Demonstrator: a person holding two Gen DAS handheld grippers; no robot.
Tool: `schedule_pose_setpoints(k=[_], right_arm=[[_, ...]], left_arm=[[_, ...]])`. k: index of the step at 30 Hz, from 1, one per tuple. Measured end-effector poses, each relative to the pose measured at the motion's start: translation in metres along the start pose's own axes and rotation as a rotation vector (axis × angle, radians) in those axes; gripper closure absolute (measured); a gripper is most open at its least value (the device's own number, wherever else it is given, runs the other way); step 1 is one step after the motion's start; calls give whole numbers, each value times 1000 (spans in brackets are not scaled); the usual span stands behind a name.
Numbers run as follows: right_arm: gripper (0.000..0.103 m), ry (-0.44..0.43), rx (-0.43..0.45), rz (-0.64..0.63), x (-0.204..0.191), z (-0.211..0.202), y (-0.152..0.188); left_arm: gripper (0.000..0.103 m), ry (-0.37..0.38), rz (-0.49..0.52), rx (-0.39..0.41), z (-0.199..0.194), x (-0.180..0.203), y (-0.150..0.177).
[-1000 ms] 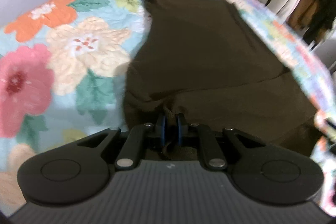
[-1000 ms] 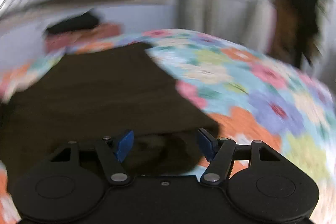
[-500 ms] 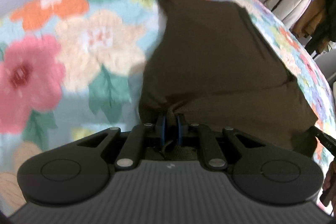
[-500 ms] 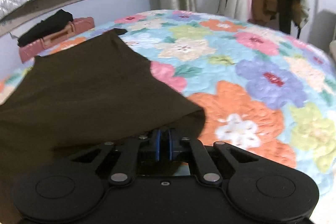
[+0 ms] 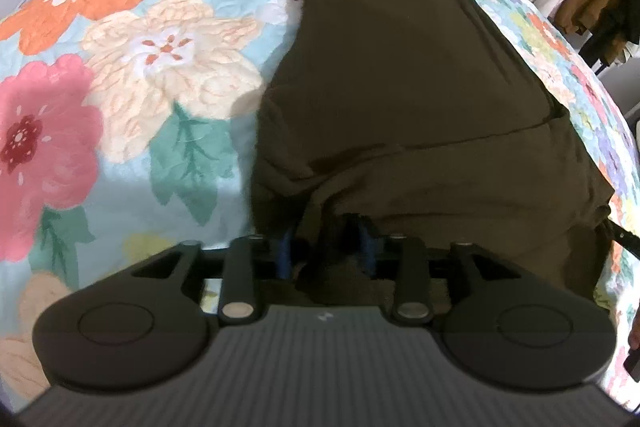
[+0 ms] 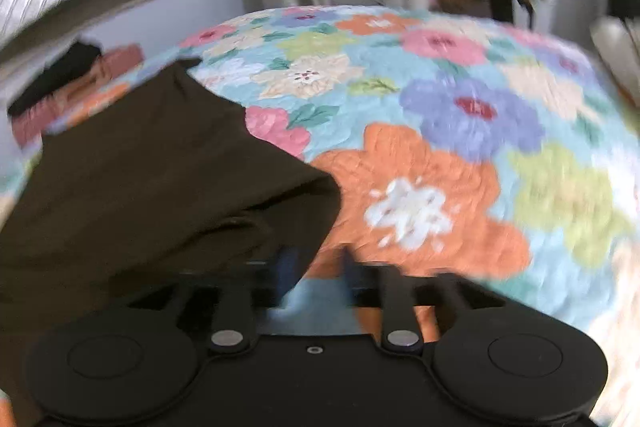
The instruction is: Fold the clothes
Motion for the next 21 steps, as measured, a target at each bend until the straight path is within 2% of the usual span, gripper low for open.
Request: schedule_pose_setpoints(k=[3, 5, 8, 13, 15, 17, 21], right_arm=[[49, -23, 13, -36, -20, -9, -5], [48, -33, 22, -78, -30, -16, -15], [46, -91, 16, -109, -44, -28, -34], [46, -314, -174, -172, -85, -44, -72], [46, -382, -248, -214, -106, -53, -92], [37, -414, -293, -259, -127, -59, -105], [37, -369, -413, -387, -163, -55, -114]], left_arm=[[44, 11, 10, 16, -9, 6, -4], [38, -17, 31, 28, -16, 6, -6], [35, -59, 42, 54, -27, 2, -12], [34, -32, -23, 74, -42, -8, -23], [37, -64, -61, 96, -46, -15, -26], [37, -97, -39, 90, -43, -17, -26], [35, -83, -26, 61, -39, -13, -25]])
Point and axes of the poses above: each gripper's, at about its wrist camera, not at the fingertips, and z roughly the way its jaws point, x to its right, y to its underside, the point moved 5 cm from there along z, roughly the way its jaws point, and after that the axes turned 5 degrees about x, right-handed, at the moved point
